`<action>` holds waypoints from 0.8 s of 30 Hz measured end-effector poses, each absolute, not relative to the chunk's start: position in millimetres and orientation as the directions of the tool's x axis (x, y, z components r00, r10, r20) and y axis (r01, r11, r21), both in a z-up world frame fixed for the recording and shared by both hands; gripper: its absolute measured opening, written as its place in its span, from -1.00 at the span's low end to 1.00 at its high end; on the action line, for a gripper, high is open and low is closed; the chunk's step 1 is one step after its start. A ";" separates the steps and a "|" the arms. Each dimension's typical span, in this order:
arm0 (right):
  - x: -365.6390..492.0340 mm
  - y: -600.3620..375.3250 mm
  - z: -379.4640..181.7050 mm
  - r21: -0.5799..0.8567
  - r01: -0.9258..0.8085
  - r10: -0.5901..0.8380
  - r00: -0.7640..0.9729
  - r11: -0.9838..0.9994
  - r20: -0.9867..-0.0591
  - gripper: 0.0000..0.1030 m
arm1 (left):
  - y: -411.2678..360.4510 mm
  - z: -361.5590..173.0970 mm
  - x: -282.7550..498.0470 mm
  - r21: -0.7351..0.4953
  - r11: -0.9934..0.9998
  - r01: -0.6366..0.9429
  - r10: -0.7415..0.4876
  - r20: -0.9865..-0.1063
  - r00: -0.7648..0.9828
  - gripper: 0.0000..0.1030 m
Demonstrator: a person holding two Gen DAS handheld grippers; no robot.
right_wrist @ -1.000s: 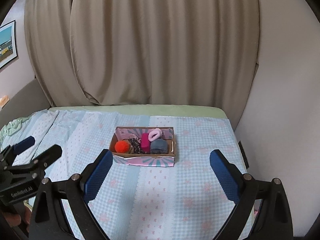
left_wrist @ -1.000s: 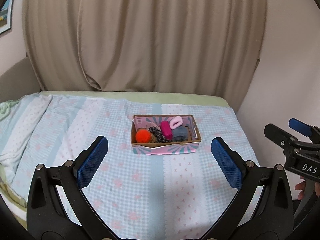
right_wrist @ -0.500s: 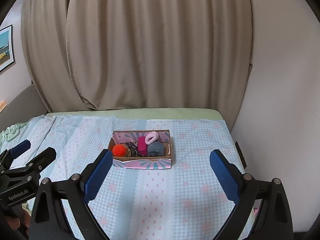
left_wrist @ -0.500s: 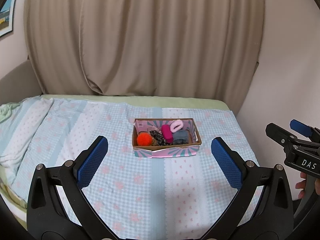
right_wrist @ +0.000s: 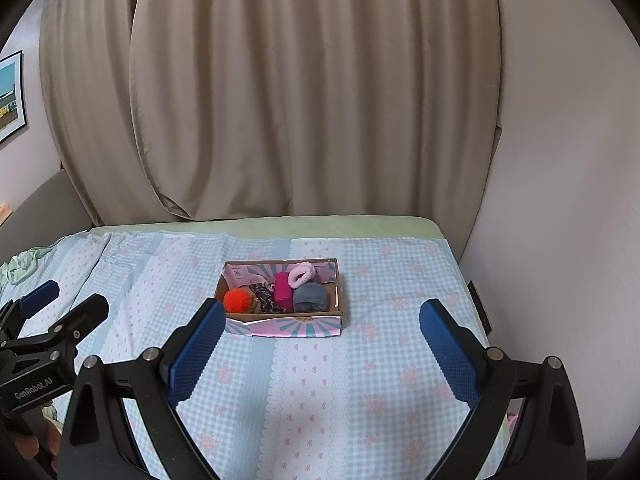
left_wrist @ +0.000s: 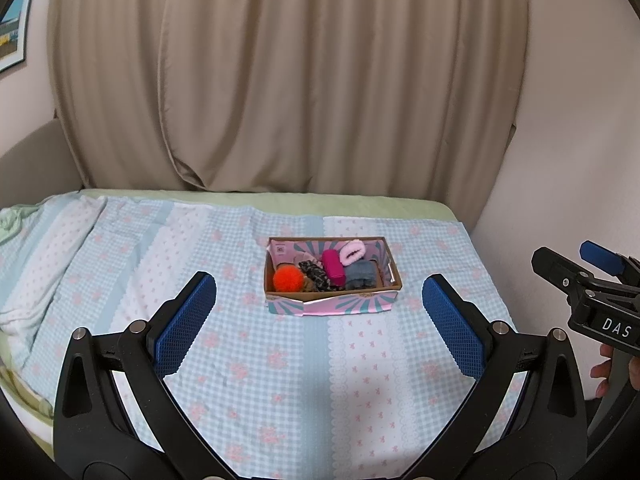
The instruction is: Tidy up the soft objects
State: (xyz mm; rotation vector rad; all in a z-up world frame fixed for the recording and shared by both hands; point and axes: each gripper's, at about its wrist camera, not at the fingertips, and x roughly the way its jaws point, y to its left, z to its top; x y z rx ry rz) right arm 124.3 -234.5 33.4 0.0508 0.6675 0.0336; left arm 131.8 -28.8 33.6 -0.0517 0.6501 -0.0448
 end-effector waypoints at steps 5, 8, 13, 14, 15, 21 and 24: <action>123.5 -234.4 34.6 0.052 -0.008 0.039 0.787 0.999 -0.616 0.88 | -30.4 34.1 130.8 -0.059 0.998 0.030 -0.060 -0.598 0.799 0.99; 121.9 -235.5 34.5 0.050 -0.001 0.032 0.788 0.999 -0.615 0.88 | -31.8 34.2 130.1 -0.059 0.998 0.032 -0.060 -0.594 0.802 0.99; 123.1 -236.7 33.9 0.048 0.007 0.024 0.788 0.999 -0.616 0.88 | -34.6 34.2 129.5 -0.060 0.998 0.032 -0.061 -0.591 0.805 0.99; 123.3 -236.8 33.9 0.048 0.007 0.024 0.788 0.999 -0.616 0.88 | -35.1 34.4 129.2 -0.059 0.998 0.032 -0.061 -0.590 0.805 0.99; 123.4 -236.9 34.0 0.048 0.006 0.025 0.788 0.999 -0.615 0.88 | -36.2 34.6 128.9 -0.059 0.998 0.033 -0.061 -0.590 0.805 0.99; 123.1 -237.1 34.6 0.050 0.008 0.024 0.789 0.999 -0.614 0.88 | -38.7 35.2 128.3 -0.054 0.998 0.030 -0.057 -0.592 0.804 0.99; 122.5 -237.5 34.8 0.051 0.008 0.024 0.790 0.999 -0.613 0.88 | -38.1 35.2 128.0 -0.053 0.998 0.028 -0.054 -0.591 0.805 0.99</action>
